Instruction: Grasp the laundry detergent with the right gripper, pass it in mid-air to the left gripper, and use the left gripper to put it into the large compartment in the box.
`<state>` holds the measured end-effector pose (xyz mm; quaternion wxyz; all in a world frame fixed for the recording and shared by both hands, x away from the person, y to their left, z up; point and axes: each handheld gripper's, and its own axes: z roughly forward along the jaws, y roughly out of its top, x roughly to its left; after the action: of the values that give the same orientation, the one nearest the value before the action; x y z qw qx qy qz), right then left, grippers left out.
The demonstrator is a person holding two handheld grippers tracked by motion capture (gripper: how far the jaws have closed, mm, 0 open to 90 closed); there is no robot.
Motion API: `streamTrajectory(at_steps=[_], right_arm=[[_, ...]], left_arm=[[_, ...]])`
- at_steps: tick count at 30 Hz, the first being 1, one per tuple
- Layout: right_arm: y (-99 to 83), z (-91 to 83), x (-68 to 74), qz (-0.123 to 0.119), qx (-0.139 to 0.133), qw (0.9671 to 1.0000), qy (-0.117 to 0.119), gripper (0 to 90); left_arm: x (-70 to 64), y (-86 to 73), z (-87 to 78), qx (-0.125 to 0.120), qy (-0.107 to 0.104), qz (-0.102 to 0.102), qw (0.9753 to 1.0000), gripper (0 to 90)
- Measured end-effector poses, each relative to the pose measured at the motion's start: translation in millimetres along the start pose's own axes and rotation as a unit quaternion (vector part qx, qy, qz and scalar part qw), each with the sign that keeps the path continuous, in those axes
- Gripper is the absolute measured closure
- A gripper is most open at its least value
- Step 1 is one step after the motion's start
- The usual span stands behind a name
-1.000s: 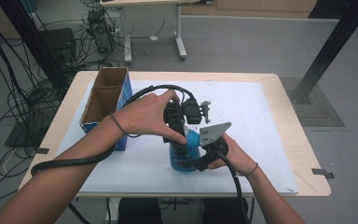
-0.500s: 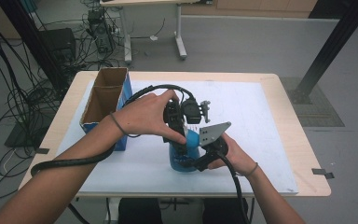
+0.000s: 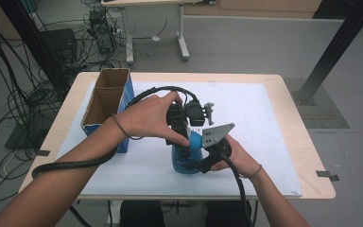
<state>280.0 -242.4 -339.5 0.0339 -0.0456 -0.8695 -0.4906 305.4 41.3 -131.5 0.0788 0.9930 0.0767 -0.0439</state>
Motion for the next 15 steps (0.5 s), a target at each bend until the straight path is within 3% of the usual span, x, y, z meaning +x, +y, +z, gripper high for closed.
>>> streamTrajectory(at_steps=[15], right_arm=[[0.0,-0.7,0.6,0.0,-0.001,1.0,-0.002,41.7]], left_arm=[[-1.0,-1.3,0.3,0.0,0.003,-0.001,1.0,8.1]])
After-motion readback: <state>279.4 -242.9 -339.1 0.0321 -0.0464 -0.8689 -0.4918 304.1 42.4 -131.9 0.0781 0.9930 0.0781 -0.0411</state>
